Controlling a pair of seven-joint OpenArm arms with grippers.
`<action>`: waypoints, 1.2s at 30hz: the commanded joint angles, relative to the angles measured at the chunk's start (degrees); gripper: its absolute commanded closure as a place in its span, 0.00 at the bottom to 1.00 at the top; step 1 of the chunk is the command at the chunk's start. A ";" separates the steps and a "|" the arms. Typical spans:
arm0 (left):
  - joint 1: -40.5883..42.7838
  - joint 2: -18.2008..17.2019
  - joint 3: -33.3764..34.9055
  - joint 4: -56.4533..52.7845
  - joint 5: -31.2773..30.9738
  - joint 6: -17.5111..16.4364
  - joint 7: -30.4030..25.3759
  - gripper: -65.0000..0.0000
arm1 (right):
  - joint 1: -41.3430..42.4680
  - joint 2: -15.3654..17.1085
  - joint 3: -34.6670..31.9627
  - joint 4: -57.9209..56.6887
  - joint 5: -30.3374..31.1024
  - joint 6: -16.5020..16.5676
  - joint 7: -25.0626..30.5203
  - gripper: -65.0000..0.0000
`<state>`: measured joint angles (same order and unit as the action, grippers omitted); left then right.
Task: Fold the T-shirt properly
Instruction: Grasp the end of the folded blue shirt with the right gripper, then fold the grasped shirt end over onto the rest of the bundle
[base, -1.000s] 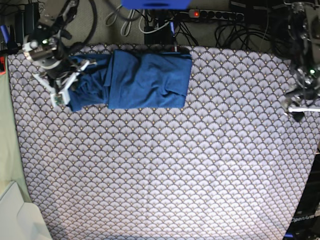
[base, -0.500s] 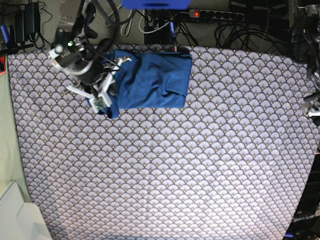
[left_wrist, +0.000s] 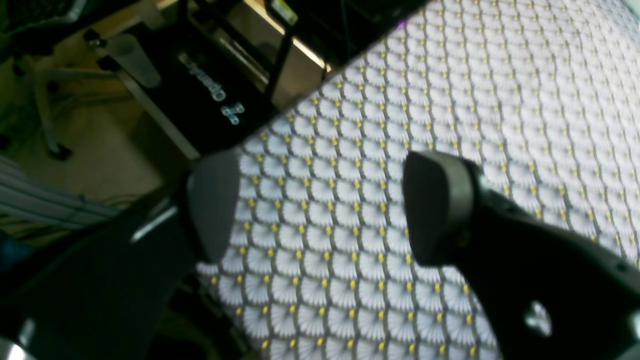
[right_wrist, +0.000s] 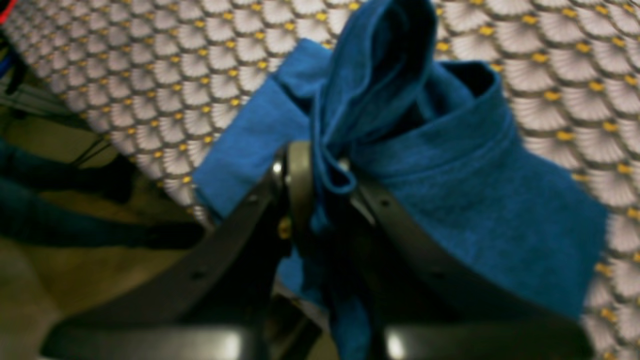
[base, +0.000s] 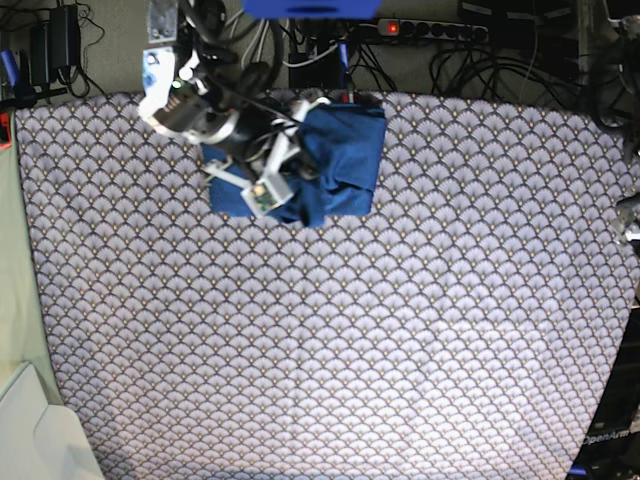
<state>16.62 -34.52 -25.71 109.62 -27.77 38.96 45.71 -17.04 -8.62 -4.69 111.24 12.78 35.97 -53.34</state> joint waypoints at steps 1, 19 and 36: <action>-0.31 -2.27 -0.61 0.93 0.30 1.04 -1.19 0.23 | 0.29 -0.38 -0.72 0.19 1.51 -0.14 1.34 1.00; -1.02 -4.29 -0.70 0.31 0.56 1.04 5.67 0.23 | 7.85 -0.38 -7.93 -11.07 8.02 -0.32 1.43 1.00; -1.02 -3.94 -0.70 0.31 0.56 1.04 5.85 0.23 | 11.72 -0.38 -13.11 -15.28 8.02 -0.32 3.36 1.00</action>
<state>16.16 -37.28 -25.76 109.19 -27.49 38.83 51.88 -5.91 -8.43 -17.43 95.00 19.38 35.64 -51.20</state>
